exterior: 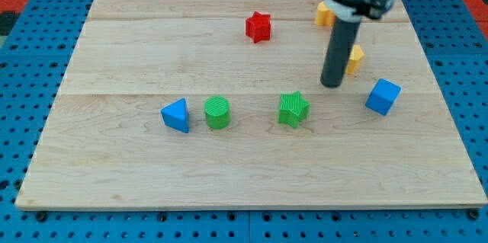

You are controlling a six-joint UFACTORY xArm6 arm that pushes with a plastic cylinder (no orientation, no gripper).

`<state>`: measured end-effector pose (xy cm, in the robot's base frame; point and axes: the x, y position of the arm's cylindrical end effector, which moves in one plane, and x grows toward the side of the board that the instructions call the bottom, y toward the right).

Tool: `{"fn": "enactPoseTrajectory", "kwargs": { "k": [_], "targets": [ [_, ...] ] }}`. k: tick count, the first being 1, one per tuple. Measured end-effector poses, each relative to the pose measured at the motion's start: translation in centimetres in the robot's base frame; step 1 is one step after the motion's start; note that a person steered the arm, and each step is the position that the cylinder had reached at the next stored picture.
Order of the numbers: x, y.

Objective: Slightly push the hexagon and cube in diagonal line

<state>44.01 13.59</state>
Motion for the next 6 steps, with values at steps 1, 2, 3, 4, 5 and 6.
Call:
{"fn": "enactPoseTrajectory", "kwargs": {
  "k": [1, 2, 3, 4, 5, 6],
  "targets": [
    [-2.3, 7.5],
    [-3.8, 5.7],
    [-3.6, 4.1],
    [-1.3, 12.4],
    [1.0, 14.8],
    [4.6, 12.4]
  ]
}}
